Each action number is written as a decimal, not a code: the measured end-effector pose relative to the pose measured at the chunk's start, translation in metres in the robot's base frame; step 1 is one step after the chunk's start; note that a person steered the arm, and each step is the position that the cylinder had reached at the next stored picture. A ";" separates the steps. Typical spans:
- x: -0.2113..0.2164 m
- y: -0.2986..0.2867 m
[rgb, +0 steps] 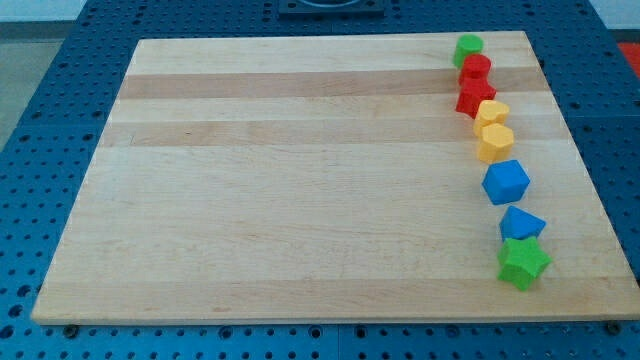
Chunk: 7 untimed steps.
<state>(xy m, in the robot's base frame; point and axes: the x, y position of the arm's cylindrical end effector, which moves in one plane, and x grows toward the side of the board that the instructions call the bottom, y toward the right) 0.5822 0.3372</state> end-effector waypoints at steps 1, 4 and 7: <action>-0.003 -0.007; -0.015 -0.019; -0.037 -0.048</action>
<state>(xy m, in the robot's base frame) 0.5456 0.2892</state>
